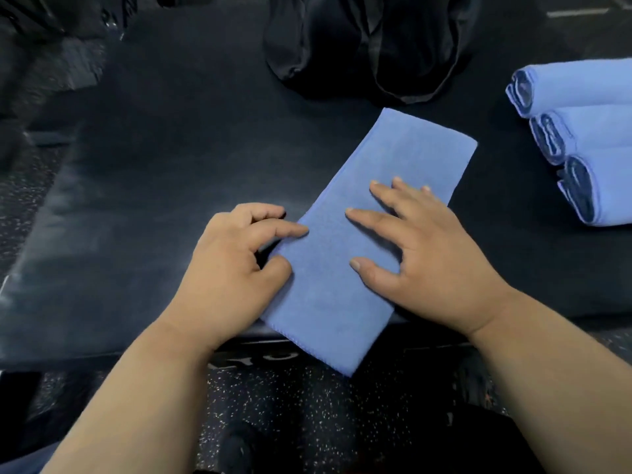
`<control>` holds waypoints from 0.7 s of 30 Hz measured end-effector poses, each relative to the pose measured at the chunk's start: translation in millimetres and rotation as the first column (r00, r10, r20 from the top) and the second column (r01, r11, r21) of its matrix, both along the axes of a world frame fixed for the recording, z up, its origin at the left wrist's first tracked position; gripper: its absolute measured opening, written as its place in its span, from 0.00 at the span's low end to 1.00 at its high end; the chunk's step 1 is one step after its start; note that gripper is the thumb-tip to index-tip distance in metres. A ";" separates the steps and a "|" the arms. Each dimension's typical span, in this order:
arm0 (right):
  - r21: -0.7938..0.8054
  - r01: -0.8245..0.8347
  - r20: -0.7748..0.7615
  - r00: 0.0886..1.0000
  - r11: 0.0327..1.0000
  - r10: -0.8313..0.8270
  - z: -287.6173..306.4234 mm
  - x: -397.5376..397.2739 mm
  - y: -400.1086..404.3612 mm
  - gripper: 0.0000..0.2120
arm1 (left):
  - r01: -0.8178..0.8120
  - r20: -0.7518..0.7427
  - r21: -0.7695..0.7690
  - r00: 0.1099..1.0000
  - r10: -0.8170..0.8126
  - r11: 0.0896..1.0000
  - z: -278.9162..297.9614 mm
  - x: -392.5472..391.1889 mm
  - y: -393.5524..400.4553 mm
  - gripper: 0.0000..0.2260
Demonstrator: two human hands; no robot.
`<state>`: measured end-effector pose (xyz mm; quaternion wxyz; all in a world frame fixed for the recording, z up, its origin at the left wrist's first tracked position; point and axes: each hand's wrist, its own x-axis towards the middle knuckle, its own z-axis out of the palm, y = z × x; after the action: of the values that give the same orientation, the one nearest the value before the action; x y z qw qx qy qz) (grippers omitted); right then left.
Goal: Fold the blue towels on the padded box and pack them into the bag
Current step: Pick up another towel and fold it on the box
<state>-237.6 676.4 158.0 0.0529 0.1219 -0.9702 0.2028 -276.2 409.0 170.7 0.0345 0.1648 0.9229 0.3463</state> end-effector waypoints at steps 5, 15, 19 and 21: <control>0.026 0.015 0.058 0.998 1.000 -0.016 1.1 39.2 -8.5 0.32 | 0.008 -0.052 -0.017 0.999 -0.009 1.000 -2.0 9.7 1.9 0.22; 0.151 -0.092 0.086 0.993 0.984 0.080 4.9 108.1 -1.9 0.44 | -0.010 0.170 -0.087 0.985 0.025 0.996 22.8 73.3 4.0 0.27; 0.151 -0.088 0.054 0.995 0.985 0.080 3.0 118.2 2.2 0.41 | 0.064 0.184 -0.384 0.983 0.009 0.921 36.6 88.7 7.9 0.35; 0.146 -0.068 0.030 0.998 0.987 0.064 2.8 119.5 -0.9 0.40 | 0.056 0.157 -0.467 0.987 0.021 0.883 38.6 94.0 12.5 0.37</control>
<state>-118.1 675.5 160.8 0.0247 0.1548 -0.9785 0.1341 -182.3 421.6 209.3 0.1495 0.1318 0.9720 0.1241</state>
